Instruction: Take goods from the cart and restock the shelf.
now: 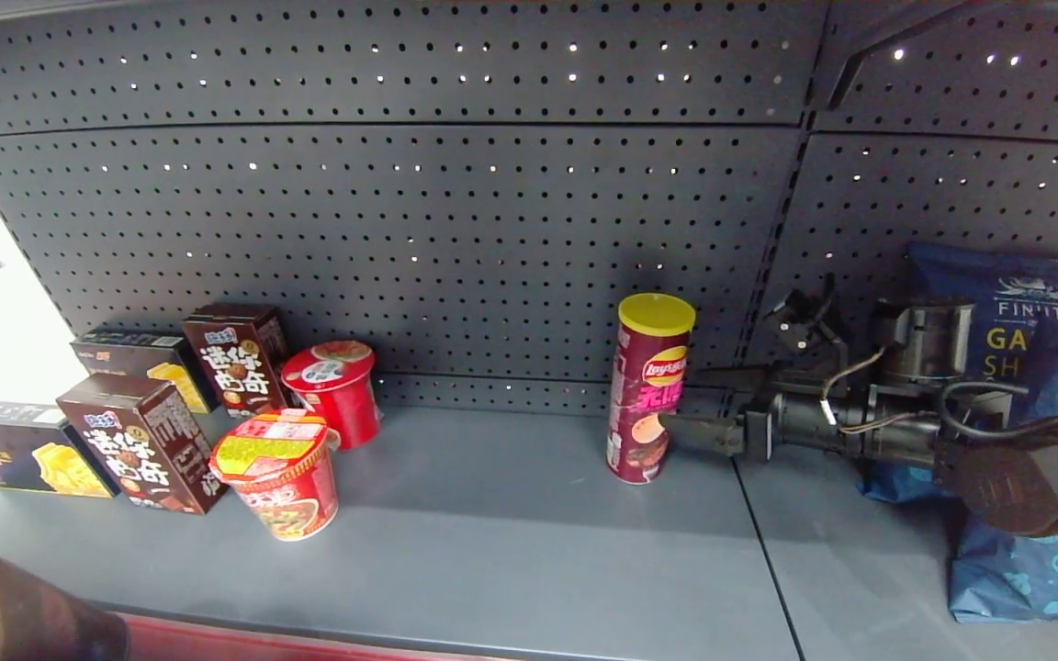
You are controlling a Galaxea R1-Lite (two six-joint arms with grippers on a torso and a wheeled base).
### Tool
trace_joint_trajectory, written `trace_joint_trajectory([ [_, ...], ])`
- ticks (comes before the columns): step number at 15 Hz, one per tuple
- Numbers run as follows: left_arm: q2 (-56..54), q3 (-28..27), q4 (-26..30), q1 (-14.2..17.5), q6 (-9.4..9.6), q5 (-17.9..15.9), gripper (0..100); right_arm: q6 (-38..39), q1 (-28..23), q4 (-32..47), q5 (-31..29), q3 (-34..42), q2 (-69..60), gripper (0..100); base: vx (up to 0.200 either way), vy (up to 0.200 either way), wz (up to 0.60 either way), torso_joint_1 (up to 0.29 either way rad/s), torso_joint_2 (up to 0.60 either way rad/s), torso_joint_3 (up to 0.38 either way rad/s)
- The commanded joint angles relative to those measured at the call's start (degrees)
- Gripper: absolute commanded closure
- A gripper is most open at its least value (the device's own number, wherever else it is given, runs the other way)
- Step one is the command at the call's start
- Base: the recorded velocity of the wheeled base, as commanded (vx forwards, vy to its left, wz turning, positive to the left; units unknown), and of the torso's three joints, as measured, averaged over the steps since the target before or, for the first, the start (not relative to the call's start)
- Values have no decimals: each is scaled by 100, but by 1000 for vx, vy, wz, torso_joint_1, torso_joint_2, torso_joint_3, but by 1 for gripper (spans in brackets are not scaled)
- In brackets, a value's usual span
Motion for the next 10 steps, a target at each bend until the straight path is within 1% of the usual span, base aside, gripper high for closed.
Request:
trace_joint_trajectory([
  [1, 19, 27, 1, 0, -1, 8, 100, -34, -77, -176, 201, -138, 436, 0, 0, 0, 0, 0, 0, 0],
  [3, 19, 36, -8, 0, -10, -1, 100, -34, -94, -202, 420, -323, 656, 0, 0, 0, 0, 0, 0, 0],
  [6, 19, 45, 1, 0, -1, 8, 100, -26, -103, -193, 552, -780, 1069, 0, 0, 0, 0, 0, 0, 0],
  [10, 11, 89, 1, 0, -1, 8, 100, -17, -50, -211, 605, -1087, 1491, 0, 0, 0, 0, 0, 0, 0],
])
